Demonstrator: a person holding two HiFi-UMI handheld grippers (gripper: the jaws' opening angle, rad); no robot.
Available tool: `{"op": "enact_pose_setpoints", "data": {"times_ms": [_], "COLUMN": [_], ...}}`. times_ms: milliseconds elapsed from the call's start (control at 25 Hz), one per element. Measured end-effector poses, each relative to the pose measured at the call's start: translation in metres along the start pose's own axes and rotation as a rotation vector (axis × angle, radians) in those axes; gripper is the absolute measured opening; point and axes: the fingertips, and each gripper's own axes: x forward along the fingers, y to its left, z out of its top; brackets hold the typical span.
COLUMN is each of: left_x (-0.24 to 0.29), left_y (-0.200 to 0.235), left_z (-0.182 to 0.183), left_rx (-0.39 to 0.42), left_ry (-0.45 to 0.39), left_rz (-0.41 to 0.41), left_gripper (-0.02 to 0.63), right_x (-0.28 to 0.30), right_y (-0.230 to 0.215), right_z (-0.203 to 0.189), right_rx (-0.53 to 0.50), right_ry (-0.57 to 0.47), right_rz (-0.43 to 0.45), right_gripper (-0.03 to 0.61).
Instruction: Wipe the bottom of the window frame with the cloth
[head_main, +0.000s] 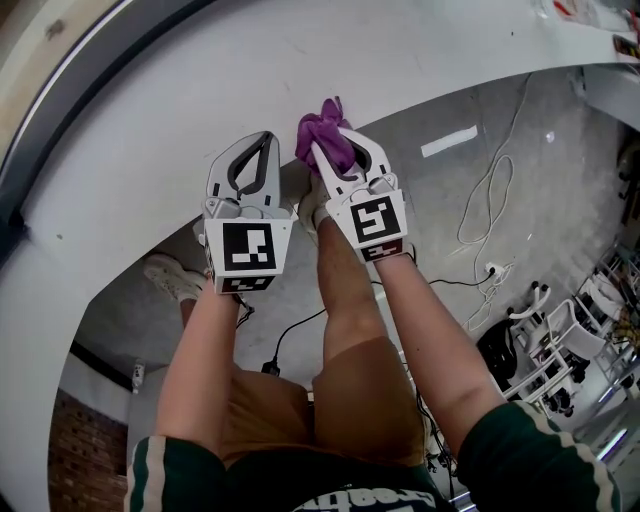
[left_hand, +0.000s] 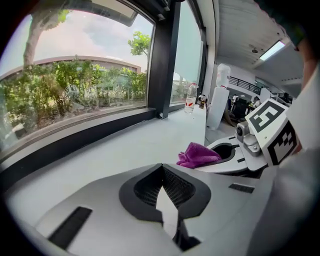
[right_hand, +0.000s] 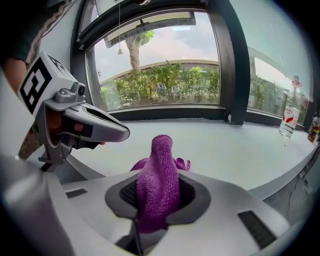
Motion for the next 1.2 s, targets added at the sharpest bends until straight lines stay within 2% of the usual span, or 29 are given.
{"op": "enact_pose_setpoints", "data": {"times_ms": [760, 1200], "left_x": [-0.043, -0.055], "left_y": [0.050, 0.064], "left_z": [-0.041, -0.056], "left_rx": [-0.044, -0.064], "left_ry": [0.017, 0.022], "left_rz": [0.069, 0.081], "left_gripper": [0.008, 0.008], "right_x": [0.017, 0.025], "right_y": [0.065, 0.084], "right_z": [0.007, 0.007], "right_rx": [-0.030, -0.051], "right_ry": [0.022, 0.050], "right_rz": [0.028, 0.064], "right_gripper": [0.098, 0.098]}}
